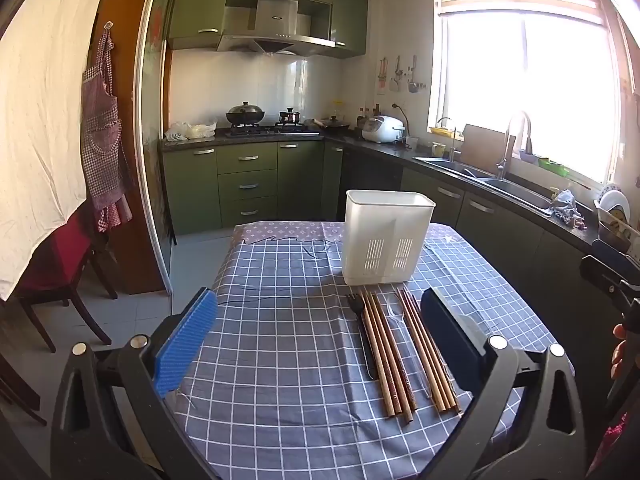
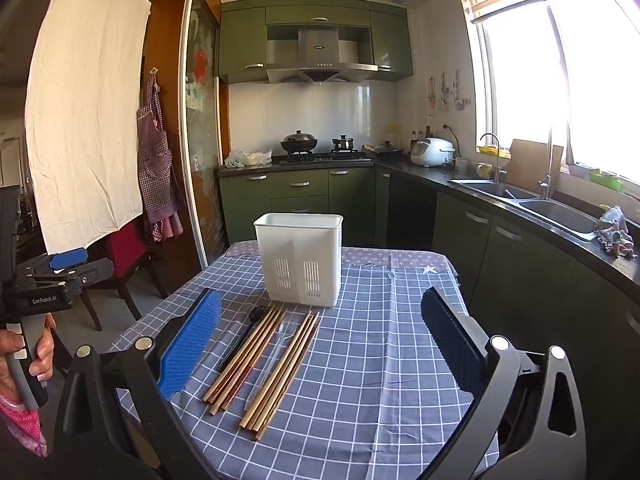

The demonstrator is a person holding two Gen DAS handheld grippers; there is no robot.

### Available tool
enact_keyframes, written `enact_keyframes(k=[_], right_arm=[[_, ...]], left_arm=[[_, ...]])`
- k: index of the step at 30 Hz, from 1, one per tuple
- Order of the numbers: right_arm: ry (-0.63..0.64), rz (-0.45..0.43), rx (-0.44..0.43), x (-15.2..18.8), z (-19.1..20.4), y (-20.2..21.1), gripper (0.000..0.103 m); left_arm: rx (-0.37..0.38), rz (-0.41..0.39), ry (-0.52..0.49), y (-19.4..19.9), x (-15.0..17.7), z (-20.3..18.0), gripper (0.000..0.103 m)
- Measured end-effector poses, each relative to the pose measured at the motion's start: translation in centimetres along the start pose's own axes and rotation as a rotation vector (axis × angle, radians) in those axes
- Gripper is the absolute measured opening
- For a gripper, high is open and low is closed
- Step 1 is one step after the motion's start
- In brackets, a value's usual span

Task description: Organize utensils

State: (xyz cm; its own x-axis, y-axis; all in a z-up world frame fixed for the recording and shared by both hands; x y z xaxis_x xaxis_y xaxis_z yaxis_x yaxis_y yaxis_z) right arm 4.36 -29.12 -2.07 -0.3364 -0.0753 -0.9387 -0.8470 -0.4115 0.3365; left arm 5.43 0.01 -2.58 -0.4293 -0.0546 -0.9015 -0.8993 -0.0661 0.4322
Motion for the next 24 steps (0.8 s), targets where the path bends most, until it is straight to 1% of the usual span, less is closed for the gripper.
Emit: enact_keyframes(k=[5,10,11,24], right_arm=[[-0.002,0.006,-0.003,-0.34,0.10,-0.12,0.099],[-0.008,0.003,-0.005,0.10,-0.21,-0.38,0.099],[-0.008,0.004,-0.005,0.11,-0.20,-0.41,0.099],[-0.012,0.011,-0.004,0.39,-0.03,-0.83,0.099]], left_arm=[[-0.001,0.004,0.005,0.08,0.10,0.06,0.097],[-0.004,0.002,0.006,0.40,0.24,-0.18,0.097],[0.004,0.018,0.010,-0.34,0.21,0.10,0.097],[0.005,0.020,0.012,-0.51,0.69,-0.19,0.097]])
Point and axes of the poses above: each gripper's, at about its wrist camera, not at the fingertips, and y roughly against the way its jaws point, z to its left, x to its underside, the point moved 6 cm from there along -y, roughly the way its jaws point, and after that the axes turned 4 degrees about -x, right-handed, at the moved point
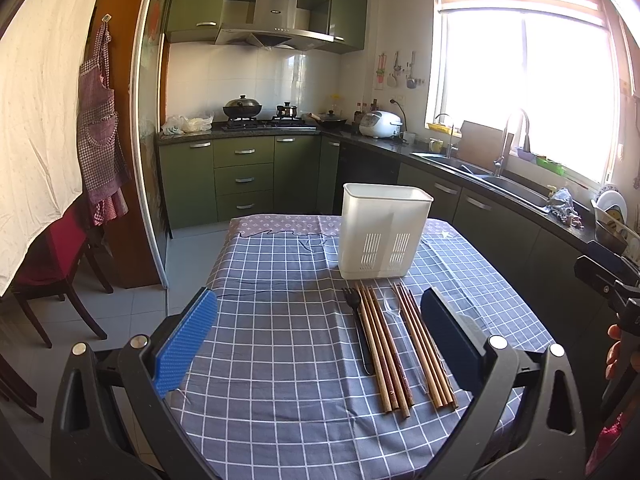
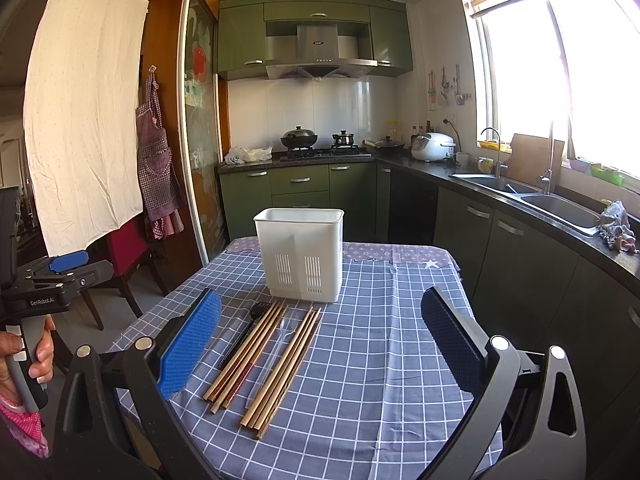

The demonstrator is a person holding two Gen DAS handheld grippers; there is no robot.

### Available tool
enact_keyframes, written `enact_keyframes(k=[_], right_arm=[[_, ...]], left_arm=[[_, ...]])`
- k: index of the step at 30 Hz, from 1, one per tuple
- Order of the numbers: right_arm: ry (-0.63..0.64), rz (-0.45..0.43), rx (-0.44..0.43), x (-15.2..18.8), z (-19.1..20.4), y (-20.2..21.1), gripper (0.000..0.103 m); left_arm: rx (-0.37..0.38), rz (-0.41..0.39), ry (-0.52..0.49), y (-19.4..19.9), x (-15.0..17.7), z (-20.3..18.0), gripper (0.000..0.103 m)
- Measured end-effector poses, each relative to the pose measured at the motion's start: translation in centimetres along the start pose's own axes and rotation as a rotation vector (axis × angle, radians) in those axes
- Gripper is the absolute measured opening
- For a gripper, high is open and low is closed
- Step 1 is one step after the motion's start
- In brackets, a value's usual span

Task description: Organize utensils

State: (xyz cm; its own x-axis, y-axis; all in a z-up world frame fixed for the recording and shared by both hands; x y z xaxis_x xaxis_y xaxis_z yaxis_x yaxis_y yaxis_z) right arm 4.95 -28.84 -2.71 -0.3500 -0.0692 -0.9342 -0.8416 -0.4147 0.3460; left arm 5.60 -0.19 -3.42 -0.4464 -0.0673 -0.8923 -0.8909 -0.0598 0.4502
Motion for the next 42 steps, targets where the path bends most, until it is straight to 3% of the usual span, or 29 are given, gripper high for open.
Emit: enact_keyframes(k=[42], right_arm=[[-0.005,0.016,0.002,0.8,-0.4,-0.9,0.099]], left_arm=[[0.015,0.025,0.006,-0.4,1.3,-0.6,0.097]])
Point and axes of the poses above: each gripper's, at about its wrist camera, not at the fingertips, and y roughly against the way its jaws point, z to its left, x to its underside, the point moved 6 cm from there along -y, roughly the way its jaws point, and after that the axes turned 4 degrees about -x, right-handed, at the moved point
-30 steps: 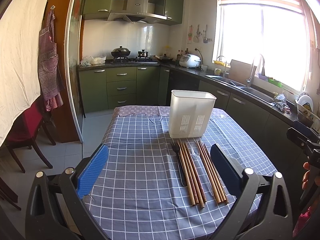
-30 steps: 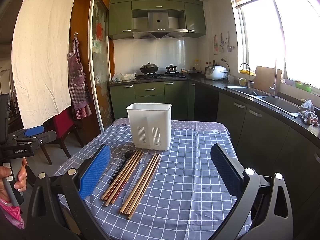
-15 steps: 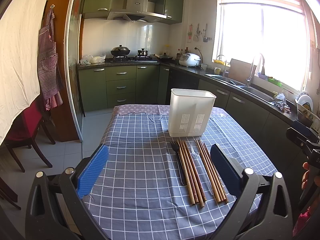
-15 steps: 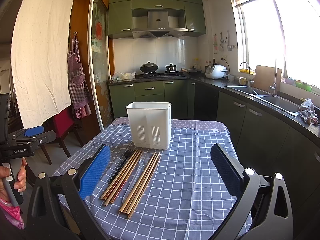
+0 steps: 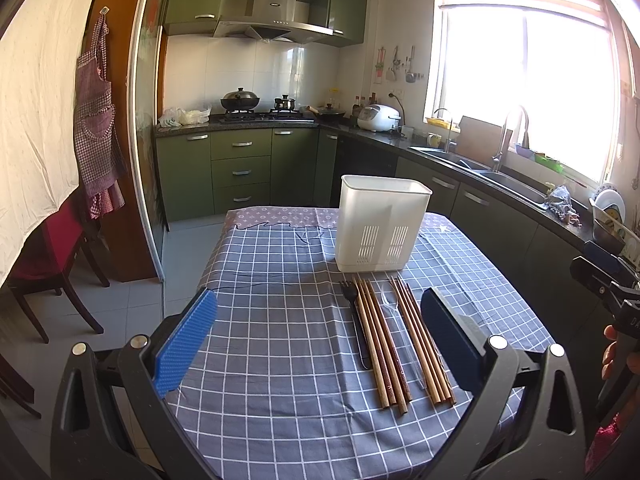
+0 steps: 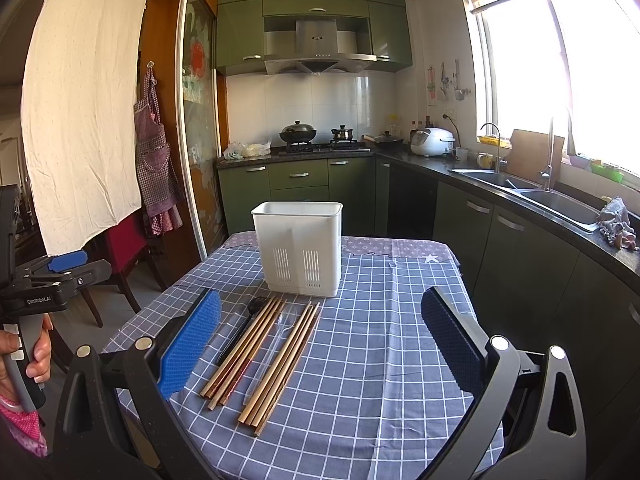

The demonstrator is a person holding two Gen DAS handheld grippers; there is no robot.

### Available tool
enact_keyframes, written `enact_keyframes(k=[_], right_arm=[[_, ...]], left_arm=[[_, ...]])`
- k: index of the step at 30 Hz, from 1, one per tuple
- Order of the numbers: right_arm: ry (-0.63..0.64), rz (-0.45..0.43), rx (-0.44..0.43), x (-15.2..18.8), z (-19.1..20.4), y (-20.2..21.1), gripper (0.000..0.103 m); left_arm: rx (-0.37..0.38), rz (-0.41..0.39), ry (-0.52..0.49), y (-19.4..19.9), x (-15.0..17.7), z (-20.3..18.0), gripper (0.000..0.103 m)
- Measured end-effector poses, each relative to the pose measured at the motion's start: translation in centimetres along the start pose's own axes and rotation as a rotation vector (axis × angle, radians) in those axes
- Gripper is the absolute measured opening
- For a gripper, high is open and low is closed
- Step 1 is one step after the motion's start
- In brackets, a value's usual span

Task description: Organize utensils

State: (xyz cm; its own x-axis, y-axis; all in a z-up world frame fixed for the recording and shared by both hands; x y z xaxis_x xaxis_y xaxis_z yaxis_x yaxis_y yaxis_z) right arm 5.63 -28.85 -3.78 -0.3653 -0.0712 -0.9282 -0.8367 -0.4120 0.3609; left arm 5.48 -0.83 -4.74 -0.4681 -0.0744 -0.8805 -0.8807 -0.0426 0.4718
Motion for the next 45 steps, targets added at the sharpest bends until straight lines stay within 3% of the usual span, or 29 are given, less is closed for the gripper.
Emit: enact_keyframes(k=[28,34,37,40,45], right_arm=[[0.002,0.047,0.004,0.2,-0.6,-1.5,0.099],[0.004,0.205,0.023,0.3,-2.8,-6.1,0.099],[-0.047,0.355,-0.010,1.2,-4.1,-10.0,0.099],[-0.115,0.485,-0.041,2.6,-5.3,-13.5,0.099],[-0.171,0.565,-0.039,3.8,-6.7,-16.9,0.098]], left_arm=[[0.011,0.046,0.001,-0.9,0.0,0.0,0.097],[-0.001,0.211,-0.011,-5.8,0.1,-0.1,0.097],[0.011,0.325,-0.013,-9.2,0.6,-0.5,0.097],[0.069,0.444,0.004,-12.6,1.4,-1.4,0.097],[0.114,0.576,0.037,-17.5,2.8,-2.8,0.097]])
Point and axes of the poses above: each gripper's, at about its wrist camera, not at the fingertips, and y roughly against the way its jaws point, z to its left, x to its underside, the point moved 6 cm from there along -y, roughly the way its jaws point, and after that the axes turned 4 degrees about -x, right-handed, at the moved point
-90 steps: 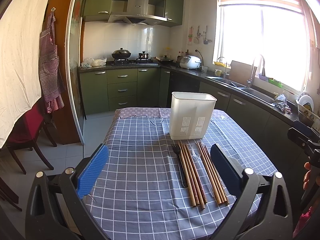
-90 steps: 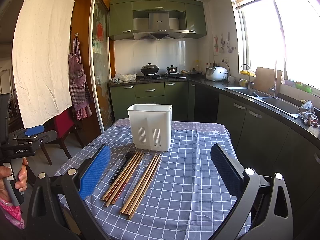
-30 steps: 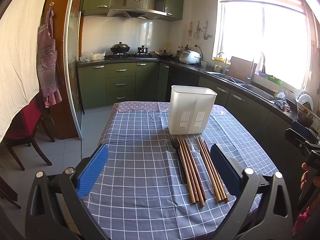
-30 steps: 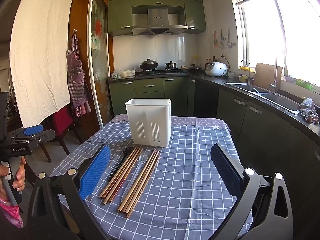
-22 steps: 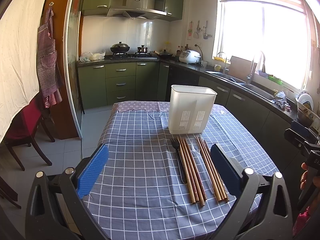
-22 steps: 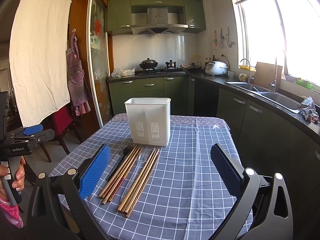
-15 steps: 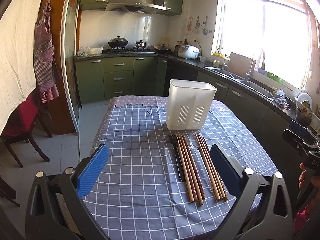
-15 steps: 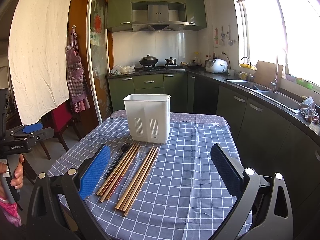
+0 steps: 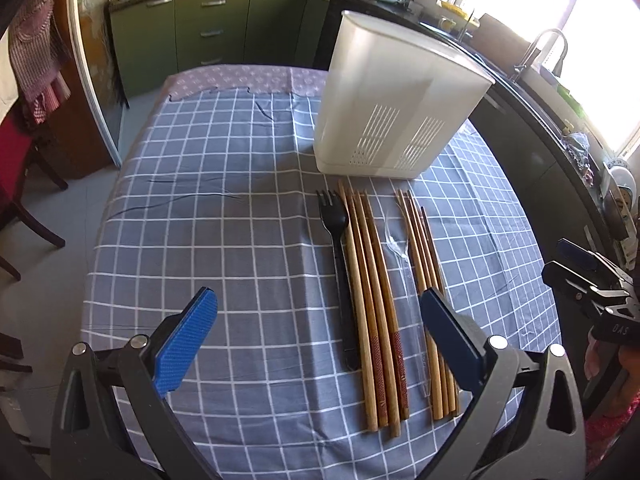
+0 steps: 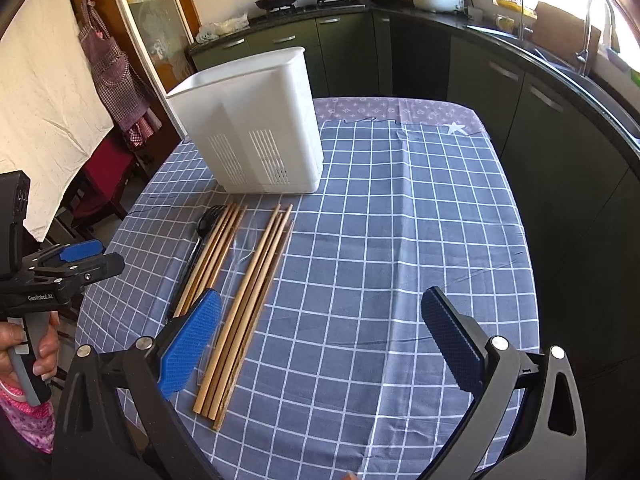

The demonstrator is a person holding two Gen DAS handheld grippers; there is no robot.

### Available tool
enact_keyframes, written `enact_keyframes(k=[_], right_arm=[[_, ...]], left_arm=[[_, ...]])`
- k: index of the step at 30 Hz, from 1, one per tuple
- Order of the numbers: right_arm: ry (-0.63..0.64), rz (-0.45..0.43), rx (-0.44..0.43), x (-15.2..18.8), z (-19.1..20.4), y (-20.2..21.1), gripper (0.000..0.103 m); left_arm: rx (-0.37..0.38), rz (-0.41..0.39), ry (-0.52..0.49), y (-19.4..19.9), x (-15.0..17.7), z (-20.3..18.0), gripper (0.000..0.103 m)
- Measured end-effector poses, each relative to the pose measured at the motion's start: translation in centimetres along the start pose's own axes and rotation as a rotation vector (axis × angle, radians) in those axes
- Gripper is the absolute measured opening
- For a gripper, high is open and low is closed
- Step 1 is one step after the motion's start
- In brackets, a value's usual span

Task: Organize utensils
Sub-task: 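Lower the left tool onto the black plastic fork and close on it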

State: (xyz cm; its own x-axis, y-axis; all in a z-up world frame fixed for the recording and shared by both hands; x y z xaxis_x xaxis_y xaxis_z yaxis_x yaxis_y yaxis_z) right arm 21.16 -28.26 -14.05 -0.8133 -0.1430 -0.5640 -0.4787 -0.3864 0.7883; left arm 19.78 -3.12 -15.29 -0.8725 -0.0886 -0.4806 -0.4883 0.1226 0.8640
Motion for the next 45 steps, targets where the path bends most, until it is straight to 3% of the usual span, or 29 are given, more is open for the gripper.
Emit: enact_keyframes(k=[2,5,8,12,14,17,22,26,45], right_arm=[[-0.014,0.022,-0.007,-0.4,-0.3,-1.0,0.092],[-0.029,0.051,0.011,-1.0,-0.9,-2.4,0.080],[-0.028,0.077,0.024,-1.4,-1.0,-3.5,0.074],[-0.006,0.089,0.083,-2.0,-1.1,-4.5,0.053],[0.005,0.092,0.094,-2.1,-1.1,-4.7,0.051],[0.018,0.095,0.100,-2.2,-0.9,-5.0,0.049],[0.027,0.098,0.099,-2.1,-0.5,-5.2,0.050],[0.026,0.097,0.099,-2.2,-0.6,-5.1,0.049],[0.029,0.095,0.084,-2.1,-0.7,-5.0,0.050]], left_arm=[[0.002,0.032,-0.001,-1.4,-0.4,-0.5,0.093],[-0.012,0.069,-0.010,-3.2,-1.3,-1.2,0.079],[-0.029,0.097,-0.023,-4.3,-1.9,-1.8,0.075],[-0.046,0.141,-0.036,-5.6,-2.2,-2.3,0.057],[-0.055,0.154,-0.035,-6.1,-2.3,-2.3,0.054],[-0.063,0.165,-0.027,-6.7,-2.7,-2.1,0.039],[-0.093,0.171,-0.033,-7.6,-3.5,-1.8,0.031],[-0.113,0.177,-0.040,-8.1,-3.7,-1.7,0.016],[-0.129,0.194,-0.072,-9.3,-4.2,-3.5,0.014]])
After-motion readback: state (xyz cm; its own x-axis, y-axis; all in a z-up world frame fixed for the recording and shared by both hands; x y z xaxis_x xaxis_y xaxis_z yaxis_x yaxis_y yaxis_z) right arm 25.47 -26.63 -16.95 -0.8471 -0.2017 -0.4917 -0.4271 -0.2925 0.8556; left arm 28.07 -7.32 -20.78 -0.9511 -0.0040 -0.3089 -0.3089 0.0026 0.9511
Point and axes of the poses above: each gripper's, at about its wrist camera, not at the fingertips, and y roughly against the way its jaws point, z to its left, x to its underside, the point moved 6 cm from there along -y, roughly the way its jaws point, and after that the axes turned 4 degrees about -x, right-handed, at the moved point
